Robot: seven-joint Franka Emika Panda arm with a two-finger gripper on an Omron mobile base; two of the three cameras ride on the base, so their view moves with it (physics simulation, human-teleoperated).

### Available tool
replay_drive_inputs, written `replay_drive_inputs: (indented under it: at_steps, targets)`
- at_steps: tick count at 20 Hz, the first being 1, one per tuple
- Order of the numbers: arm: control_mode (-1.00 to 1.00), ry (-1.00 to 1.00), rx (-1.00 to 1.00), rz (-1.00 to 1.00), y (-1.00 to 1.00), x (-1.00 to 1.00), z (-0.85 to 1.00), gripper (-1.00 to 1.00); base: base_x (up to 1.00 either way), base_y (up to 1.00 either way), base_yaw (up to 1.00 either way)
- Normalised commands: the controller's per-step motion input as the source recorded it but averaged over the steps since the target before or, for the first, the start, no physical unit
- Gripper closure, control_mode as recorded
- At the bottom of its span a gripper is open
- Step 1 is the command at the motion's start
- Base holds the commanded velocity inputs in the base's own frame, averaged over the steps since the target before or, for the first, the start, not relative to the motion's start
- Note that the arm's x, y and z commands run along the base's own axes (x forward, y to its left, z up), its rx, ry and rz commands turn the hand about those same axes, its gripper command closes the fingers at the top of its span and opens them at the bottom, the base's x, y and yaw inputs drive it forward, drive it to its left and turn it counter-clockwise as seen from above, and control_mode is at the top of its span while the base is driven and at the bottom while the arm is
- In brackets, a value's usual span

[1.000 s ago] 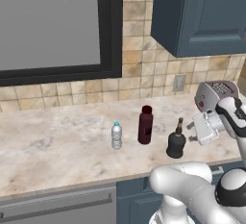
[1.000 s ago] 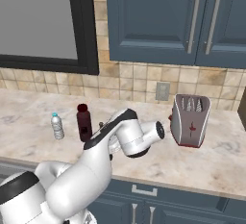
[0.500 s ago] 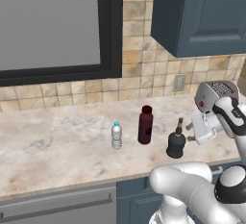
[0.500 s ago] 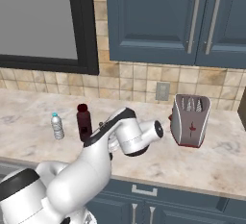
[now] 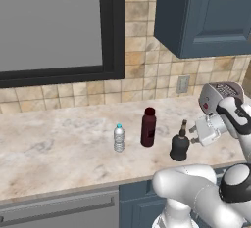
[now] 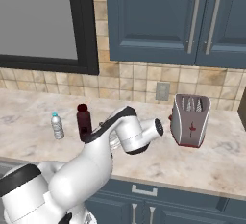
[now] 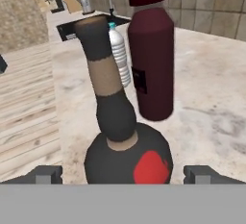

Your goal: Place the drinks on the dining counter in a tight cluster.

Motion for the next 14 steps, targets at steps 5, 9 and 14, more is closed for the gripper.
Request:
replay_drive_inputs:
  at_steps: [5, 9, 14]
  targets:
    - [-1.0, 0.0, 0.0, 0.0, 0.11, 0.0, -0.03, -1.0, 0.0, 0.0, 0.0]
    - [-1.0, 0.0, 0.0, 0.0, 0.18, 0.0, 0.0, -1.0, 0.0, 0.0, 0.0]
    - [-1.0, 0.0, 0.0, 0.0, 0.15, 0.0, -0.01, -1.0, 0.0, 0.0, 0.0]
